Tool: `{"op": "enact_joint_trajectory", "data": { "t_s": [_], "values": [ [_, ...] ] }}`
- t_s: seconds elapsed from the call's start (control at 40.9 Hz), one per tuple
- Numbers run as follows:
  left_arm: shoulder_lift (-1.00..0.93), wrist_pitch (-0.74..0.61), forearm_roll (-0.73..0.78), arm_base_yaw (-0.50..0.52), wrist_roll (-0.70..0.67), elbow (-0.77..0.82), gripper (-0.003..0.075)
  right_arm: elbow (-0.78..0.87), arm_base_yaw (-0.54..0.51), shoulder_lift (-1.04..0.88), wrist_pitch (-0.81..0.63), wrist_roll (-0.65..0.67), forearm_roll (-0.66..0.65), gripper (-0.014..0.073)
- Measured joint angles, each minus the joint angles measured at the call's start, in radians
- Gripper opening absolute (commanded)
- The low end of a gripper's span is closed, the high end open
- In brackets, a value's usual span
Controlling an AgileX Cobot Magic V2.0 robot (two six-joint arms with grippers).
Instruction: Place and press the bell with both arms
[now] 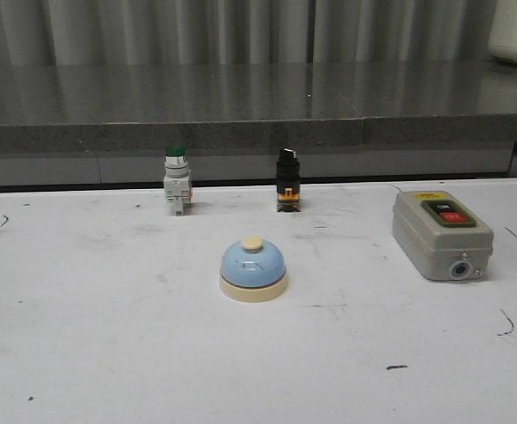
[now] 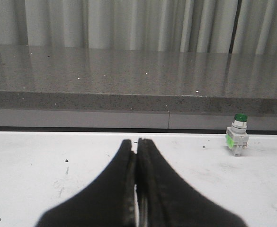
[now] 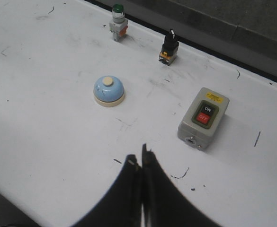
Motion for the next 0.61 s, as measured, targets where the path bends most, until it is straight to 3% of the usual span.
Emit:
{"op": "enact_joint_trajectory", "data": {
  "t_s": [0.269,0.611],
  "values": [
    [0.000,0.000,0.000,0.000,0.000,0.000,-0.0020,0.041,-0.030,-0.032,-0.035,0.000,-0.014,-0.0069],
    [0.000,-0.002,0.000,0.000,0.000,0.000,-0.0020,0.436,-0.301,-0.317,-0.463,0.000,-0.049,-0.0069]
  ]
}}
